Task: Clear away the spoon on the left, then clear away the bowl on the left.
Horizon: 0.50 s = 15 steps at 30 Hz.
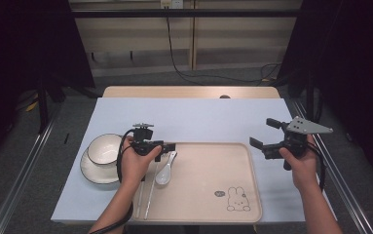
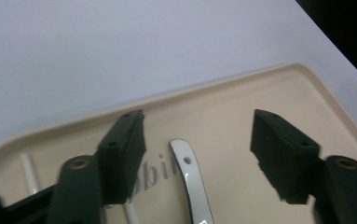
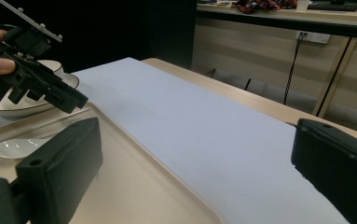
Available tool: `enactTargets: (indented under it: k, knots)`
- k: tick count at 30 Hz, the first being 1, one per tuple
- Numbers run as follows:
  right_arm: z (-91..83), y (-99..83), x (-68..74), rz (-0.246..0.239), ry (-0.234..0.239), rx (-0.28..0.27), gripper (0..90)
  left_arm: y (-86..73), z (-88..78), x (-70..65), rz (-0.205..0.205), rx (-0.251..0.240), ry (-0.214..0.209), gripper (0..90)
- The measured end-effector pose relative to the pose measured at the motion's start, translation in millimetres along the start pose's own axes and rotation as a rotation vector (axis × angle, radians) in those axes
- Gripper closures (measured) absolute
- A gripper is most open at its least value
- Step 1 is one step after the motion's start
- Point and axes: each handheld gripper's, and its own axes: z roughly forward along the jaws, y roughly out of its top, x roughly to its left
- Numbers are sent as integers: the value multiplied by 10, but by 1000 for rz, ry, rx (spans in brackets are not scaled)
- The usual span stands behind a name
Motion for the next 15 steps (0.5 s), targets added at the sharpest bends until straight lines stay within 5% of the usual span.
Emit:
enactTargets:
  k: [3,7,15]
  knots:
    - [8,-5,-1,-3,1,2,17,62,-72,-4,47,10,44,246]
    - [0,6,6,-2,2,-6,17,128,-167,12,26,-23,39,232]
    - [-19,11,-4,8,-5,-8,18,211,-348,105,44,-20,77,143]
